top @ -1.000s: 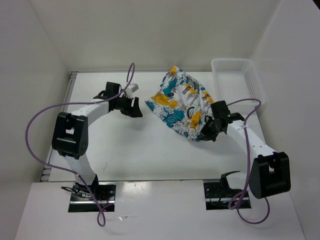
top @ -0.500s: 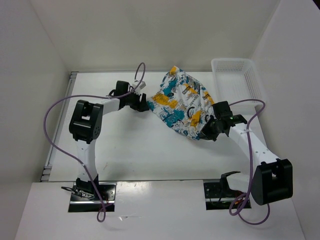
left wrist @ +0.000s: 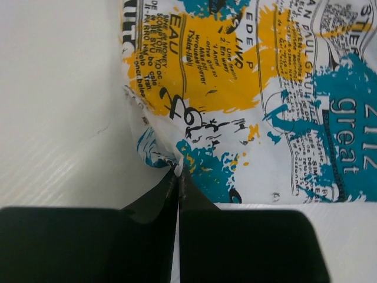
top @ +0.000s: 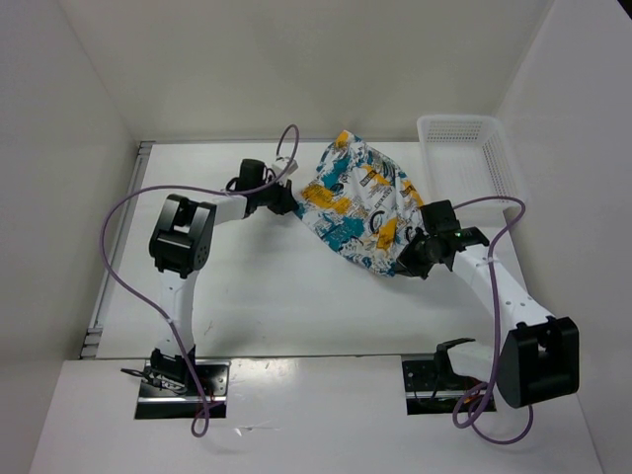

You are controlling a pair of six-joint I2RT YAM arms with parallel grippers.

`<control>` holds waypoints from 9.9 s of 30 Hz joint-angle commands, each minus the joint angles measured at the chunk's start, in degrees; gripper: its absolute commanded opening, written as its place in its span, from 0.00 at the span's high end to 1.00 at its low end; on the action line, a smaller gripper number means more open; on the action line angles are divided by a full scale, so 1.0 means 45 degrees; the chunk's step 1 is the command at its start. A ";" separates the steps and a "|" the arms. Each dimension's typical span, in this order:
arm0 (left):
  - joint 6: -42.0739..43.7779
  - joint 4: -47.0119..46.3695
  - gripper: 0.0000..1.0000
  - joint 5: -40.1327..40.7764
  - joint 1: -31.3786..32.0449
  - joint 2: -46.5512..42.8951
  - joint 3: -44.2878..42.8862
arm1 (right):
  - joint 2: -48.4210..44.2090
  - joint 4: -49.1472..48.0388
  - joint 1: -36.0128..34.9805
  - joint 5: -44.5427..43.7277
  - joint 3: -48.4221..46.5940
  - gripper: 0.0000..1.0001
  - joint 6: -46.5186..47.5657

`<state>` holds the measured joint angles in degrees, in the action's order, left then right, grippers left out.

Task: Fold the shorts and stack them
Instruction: Flatten the shorts out, then fold the shorts

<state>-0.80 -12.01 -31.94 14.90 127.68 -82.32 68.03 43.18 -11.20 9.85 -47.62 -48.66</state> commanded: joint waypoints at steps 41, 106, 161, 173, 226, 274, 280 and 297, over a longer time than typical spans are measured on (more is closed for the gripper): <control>0.0177 0.6597 0.19 0.0342 -0.5869 -0.9938 0.9505 | 0.2169 -0.2172 -0.3097 0.0820 0.1048 0.19 -0.1236; 0.0177 0.8915 1.00 -0.1709 -0.8837 -0.8864 -1.6546 | 0.0353 0.5860 -0.2569 -0.0195 -1.6730 1.00 0.2847; 0.0177 0.8216 1.00 -0.2064 -0.6533 -1.5534 0.5770 | 0.4165 -0.0845 -0.0968 0.0585 -0.5770 1.00 0.3939; 0.0177 1.2005 0.16 0.1298 -0.7216 -2.0032 1.0089 | 0.2343 -0.0280 -0.0968 0.0449 -0.2016 0.20 0.3042; 0.0177 0.8821 0.78 0.2608 -0.4347 -0.9291 0.3314 | 0.5838 -0.0414 -0.1810 -0.1899 -0.6138 0.19 0.4271; 0.0177 0.7280 0.78 0.3971 -0.5009 -0.8062 0.6165 | 0.8359 -0.3329 -0.0050 -0.0741 -0.4457 1.00 0.4564; 0.0177 0.6460 0.81 0.3937 -0.5009 -0.7183 0.6555 | 0.7931 -0.2449 -0.0050 -0.2148 -0.4966 1.00 0.4682; 0.0177 0.4778 0.86 0.2627 -0.2179 -0.6301 0.6908 | 0.7127 0.0891 -0.0868 -0.4688 -0.9006 1.00 0.5033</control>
<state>-0.34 9.58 -18.02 3.36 97.89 -52.75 102.96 42.52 -13.10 -8.03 -82.89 -26.98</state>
